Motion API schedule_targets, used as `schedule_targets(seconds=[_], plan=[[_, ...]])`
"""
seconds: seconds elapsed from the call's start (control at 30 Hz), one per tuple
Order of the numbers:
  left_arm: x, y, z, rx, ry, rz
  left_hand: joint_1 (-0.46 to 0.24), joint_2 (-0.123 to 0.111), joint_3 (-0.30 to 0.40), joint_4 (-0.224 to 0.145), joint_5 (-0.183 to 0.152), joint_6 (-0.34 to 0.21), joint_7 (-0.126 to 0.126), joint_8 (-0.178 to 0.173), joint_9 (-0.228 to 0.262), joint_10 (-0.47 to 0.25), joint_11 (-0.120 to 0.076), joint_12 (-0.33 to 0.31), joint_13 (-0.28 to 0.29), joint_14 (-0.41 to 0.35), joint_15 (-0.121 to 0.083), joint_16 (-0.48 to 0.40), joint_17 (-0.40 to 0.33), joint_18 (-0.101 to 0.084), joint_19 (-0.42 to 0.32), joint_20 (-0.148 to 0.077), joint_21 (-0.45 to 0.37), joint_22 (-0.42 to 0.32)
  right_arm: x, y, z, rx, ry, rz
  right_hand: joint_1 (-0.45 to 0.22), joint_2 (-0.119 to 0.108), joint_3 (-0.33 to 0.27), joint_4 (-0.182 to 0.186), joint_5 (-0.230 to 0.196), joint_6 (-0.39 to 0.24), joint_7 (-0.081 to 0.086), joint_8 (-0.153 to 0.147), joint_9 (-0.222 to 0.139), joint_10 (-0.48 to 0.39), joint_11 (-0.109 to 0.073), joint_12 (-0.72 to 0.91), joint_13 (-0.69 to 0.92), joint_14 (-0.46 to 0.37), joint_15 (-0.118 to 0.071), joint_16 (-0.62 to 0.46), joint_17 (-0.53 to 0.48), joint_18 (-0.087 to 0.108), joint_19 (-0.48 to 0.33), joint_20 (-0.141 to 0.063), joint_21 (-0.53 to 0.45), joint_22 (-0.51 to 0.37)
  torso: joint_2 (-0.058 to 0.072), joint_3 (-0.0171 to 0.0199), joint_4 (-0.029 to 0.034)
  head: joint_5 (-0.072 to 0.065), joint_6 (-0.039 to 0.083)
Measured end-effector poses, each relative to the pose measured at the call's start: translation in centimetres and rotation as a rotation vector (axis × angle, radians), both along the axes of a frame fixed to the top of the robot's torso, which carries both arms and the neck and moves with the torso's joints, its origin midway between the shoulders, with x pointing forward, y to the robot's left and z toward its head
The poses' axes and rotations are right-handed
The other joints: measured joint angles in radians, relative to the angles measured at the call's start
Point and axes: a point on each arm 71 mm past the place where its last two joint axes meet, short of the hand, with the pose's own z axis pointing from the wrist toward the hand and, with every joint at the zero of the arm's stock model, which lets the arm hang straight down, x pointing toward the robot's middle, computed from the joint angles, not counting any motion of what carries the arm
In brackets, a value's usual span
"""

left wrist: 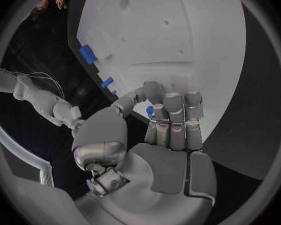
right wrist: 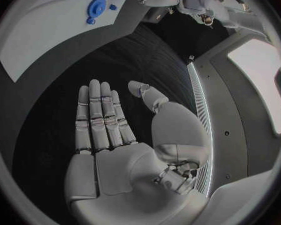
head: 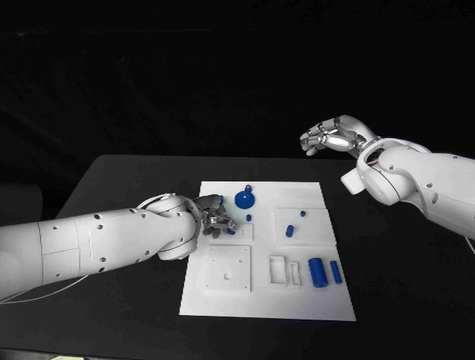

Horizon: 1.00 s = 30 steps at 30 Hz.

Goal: Assemble the parts on the task board

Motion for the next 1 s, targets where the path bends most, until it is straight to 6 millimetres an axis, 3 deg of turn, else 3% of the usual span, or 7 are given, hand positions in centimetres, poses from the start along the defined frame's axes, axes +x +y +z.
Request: schedule_targets(seconds=[0.23, 0.3, 0.4, 1.0], plan=[[0.12, -0.07, -0.01, 0.003, 0.001, -0.001, 0.005, -0.005, 0.0, 0.0, 0.003, 0.0, 0.0, 0.0, 0.003, 0.0, 0.0, 0.004, -0.002, 0.0, 0.0, 0.004, -0.005, 0.0, 0.0, 0.0, 0.0, 0.002, 0.0, 0.03, -0.01, 0.0, 0.0, 0.001, 0.0, 0.0, 0.0, 0.0, 0.0, 0.0, 0.0, 0.0, 0.0, 0.0, 0.0, 0.0, 0.0, 0.0, 0.0, 0.0, 0.0, 0.0, 0.0, 0.0, 0.0, 0.0, 0.0, 0.0003, -0.0004, 0.001, 0.0], [0.17, -0.1, 0.0, 0.003, 0.001, -0.001, 0.01, -0.01, -0.003, 0.003, -0.053, 0.001, -0.001, 0.0, 0.005, 0.0, 0.0, 0.011, -0.005, 0.0, 0.0, 0.012, -0.01, 0.0, 0.0, 0.0, 0.0, 0.002, 0.0, 0.03, -0.02, 0.0, 0.001, 0.001, 0.0, 0.0, 0.0, 0.0, 0.0, 0.0, 0.0, 0.0, 0.0, 0.0, 0.0, 0.0, 0.0, 0.0, 0.0, 0.0, 0.0, 0.0, 0.0, 0.0, 0.0, 0.0, 0.0, 0.0003, -0.0005, 0.001, 0.001], [0.25, -0.14, 0.02, 0.004, 0.002, -0.001, 0.011, -0.008, -0.009, 0.009, -0.081, 0.005, -0.005, 0.0, 0.007, 0.0, 0.0, 0.019, -0.005, 0.0, 0.0, 0.02, -0.014, 0.0, 0.0, 0.0, 0.0, 0.003, -0.01, 0.05, -0.02, 0.0, 0.001, 0.001, 0.0, 0.0, 0.0, 0.0, 0.0, 0.0, 0.0, 0.0, -0.001, 0.0, 0.0, 0.0, 0.0, 0.0, 0.0, 0.0, 0.0, 0.0, 0.0, 0.0, 0.0, 0.0, 0.0, 0.0004, -0.0005, 0.002, 0.0], [0.27, -0.35, -0.23, 0.014, 0.017, -0.007, 0.011, -0.009, -0.012, 0.029, -0.106, 0.061, -0.025, 0.012, 0.013, 0.0, 0.0, 0.053, -0.002, 0.003, -0.004, 0.055, -0.018, 0.0, 0.0, 0.0, 0.0, 0.009, 0.0, 0.04, -0.03, 0.0, 0.001, 0.001, 0.0, 0.0, -0.003, -0.003, 0.0, 0.0, 0.0, 0.0, -0.001, 0.0, 0.0, 0.0, -0.001, 0.0, 0.0, 0.0, 0.0, 0.0, 0.0, 0.0, -0.004, 0.0, 0.0, 0.0004, -0.0007, 0.0, -0.003]])
